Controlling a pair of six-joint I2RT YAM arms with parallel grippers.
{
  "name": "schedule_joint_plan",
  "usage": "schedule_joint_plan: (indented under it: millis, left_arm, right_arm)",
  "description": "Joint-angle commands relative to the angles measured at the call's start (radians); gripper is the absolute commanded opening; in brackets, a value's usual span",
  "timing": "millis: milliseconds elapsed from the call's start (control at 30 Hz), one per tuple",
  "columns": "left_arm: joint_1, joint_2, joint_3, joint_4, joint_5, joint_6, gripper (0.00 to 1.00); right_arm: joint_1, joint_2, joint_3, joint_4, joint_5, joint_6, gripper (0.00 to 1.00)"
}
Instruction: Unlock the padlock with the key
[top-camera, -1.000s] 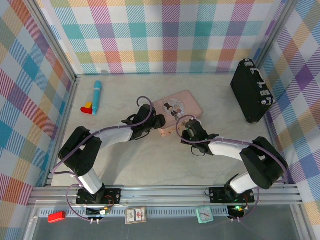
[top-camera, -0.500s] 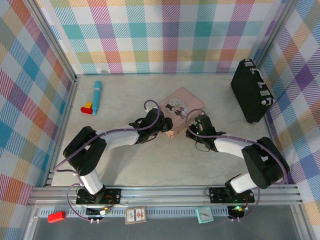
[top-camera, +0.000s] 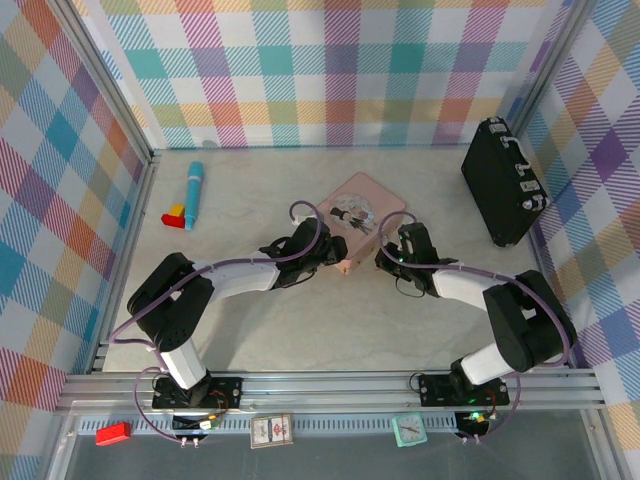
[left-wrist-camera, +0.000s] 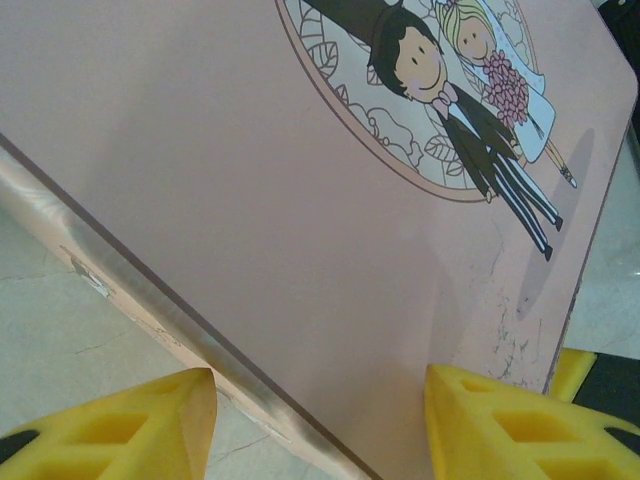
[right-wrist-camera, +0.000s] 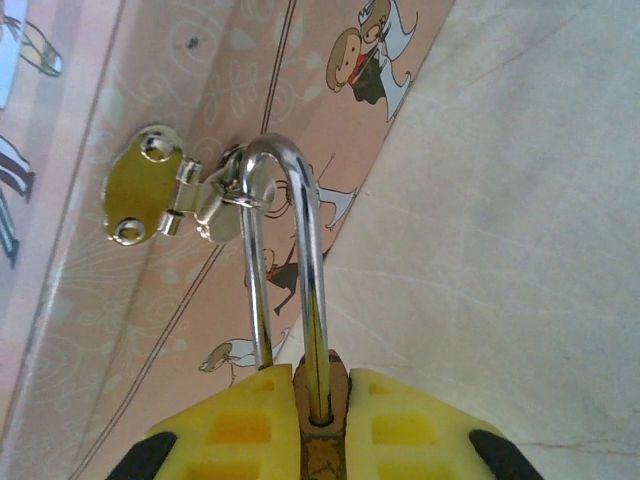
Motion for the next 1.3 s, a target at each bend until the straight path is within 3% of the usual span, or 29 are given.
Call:
schedule_joint_plan:
  millis: [0, 367, 900, 1067, 1267]
  left_arm:
    - [-0.024, 0.052, -0.038, -0.172, 0.017, 0.012, 0.55]
    - [-0.023, 0.060, -0.039, -0.154, 0.023, 0.003, 0.54]
    - [-0.024, 0.071, -0.051, -0.138, 0.007, -0.015, 0.53]
    - [-0.025, 0.073, -0.055, -0.116, 0.017, -0.018, 0.53]
    - [-0.032, 0.082, -0.048, -0.113, 0.020, -0.020, 0.53]
  right_arm:
    - [-0.030, -0.012, 0.050, 0.089, 0.022, -0.016, 0.00]
    - [-0.030, 0.075, 0.096, -0.061, 0.187, -0.118, 0.02]
    - [0.018, 0.105, 0.104, 0.051, 0.373, -0.285, 0.02]
    - [0.040, 0.104, 0.099, 0.123, 0.381, -0.219, 0.02]
    - [0.068, 0.110, 0.130, 0.084, 0.393, -0.024, 0.03]
